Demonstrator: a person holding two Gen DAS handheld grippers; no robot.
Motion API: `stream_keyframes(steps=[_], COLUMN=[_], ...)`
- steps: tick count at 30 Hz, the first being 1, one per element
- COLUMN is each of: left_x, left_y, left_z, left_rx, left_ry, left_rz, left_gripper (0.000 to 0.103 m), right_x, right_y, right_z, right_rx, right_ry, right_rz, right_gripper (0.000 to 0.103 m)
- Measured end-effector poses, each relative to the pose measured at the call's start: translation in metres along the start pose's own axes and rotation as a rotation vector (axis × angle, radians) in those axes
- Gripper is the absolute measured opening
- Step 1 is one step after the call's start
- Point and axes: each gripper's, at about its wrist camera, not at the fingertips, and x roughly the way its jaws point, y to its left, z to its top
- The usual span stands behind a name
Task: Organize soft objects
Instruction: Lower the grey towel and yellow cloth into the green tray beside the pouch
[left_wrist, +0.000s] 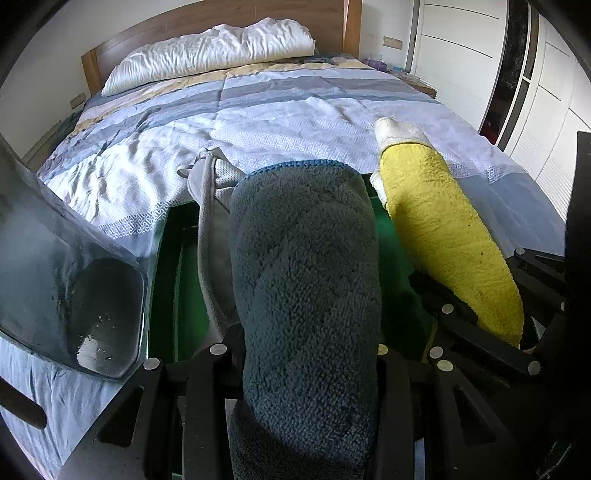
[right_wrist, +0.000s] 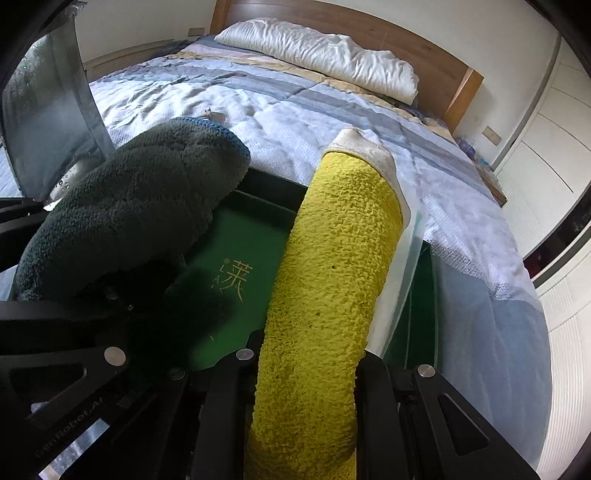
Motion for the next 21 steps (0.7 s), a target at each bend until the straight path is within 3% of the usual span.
stream_keyframes(steps=[21], left_x=[0.010], left_y=[0.003], left_z=[0.002], left_rx=[-0.027], left_ry=[0.020], left_rz=[0.026], left_gripper=[0.032], right_x=[0.021], right_y=[-0.010], right_z=[0.000], right_rx=[0.111], right_ry=[0.002], right_rz=[0.015], right_gripper=[0.016])
